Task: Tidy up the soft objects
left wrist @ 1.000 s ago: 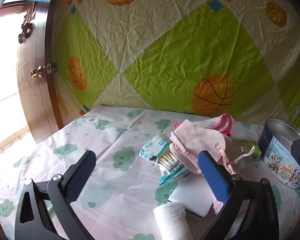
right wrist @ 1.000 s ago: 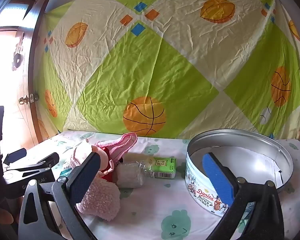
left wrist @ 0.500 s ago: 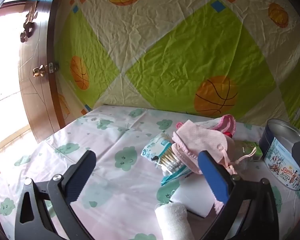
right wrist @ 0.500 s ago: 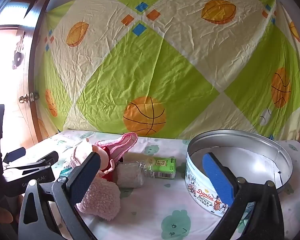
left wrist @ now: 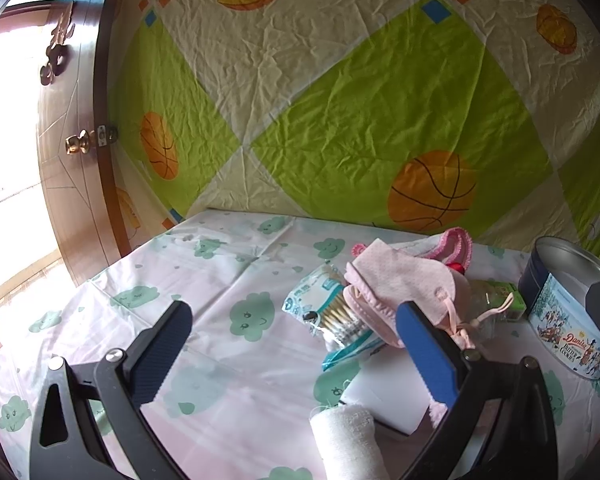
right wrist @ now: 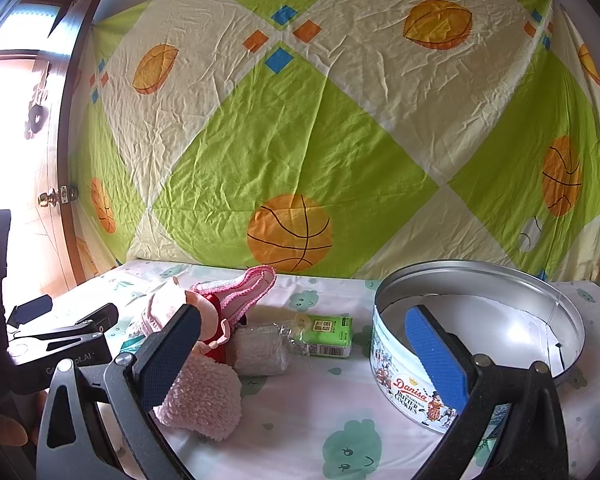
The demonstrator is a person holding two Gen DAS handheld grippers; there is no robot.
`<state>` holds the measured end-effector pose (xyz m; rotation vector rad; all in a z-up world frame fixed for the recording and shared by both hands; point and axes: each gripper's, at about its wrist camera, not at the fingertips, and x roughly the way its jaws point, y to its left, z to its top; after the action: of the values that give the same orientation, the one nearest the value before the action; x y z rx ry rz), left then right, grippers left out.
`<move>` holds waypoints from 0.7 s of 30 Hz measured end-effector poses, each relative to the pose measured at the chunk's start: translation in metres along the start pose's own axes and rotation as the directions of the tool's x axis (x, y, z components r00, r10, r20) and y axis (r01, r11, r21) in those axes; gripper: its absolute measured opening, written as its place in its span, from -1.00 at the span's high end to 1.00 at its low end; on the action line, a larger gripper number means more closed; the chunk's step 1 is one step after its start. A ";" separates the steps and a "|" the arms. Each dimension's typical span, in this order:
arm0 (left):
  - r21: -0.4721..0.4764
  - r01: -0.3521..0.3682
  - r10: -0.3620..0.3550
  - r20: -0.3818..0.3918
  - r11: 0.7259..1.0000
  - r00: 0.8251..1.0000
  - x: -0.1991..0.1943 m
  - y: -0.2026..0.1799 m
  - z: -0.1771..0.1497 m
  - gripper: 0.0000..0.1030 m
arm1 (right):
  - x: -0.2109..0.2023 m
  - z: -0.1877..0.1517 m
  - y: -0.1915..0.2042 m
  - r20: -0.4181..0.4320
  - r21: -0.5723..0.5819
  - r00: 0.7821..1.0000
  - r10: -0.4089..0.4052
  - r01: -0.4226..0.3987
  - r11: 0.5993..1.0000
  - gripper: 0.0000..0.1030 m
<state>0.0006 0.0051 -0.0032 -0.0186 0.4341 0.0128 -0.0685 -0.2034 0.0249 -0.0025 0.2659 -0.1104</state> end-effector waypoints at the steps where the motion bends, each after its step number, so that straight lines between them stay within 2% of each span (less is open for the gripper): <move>1: 0.001 0.000 0.000 0.000 1.000 1.000 0.000 0.000 0.000 -1.00 | 0.000 0.000 0.000 0.000 0.000 1.000 0.000 0.000 1.000 -0.99; 21: -0.001 0.000 0.000 -0.002 1.000 1.000 0.000 0.000 0.001 -1.00 | -0.002 0.001 -0.003 0.002 0.005 1.000 -0.005 0.005 1.000 -0.99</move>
<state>0.0011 0.0046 -0.0026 -0.0198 0.4357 0.0133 -0.0702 -0.2063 0.0262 0.0015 0.2637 -0.1157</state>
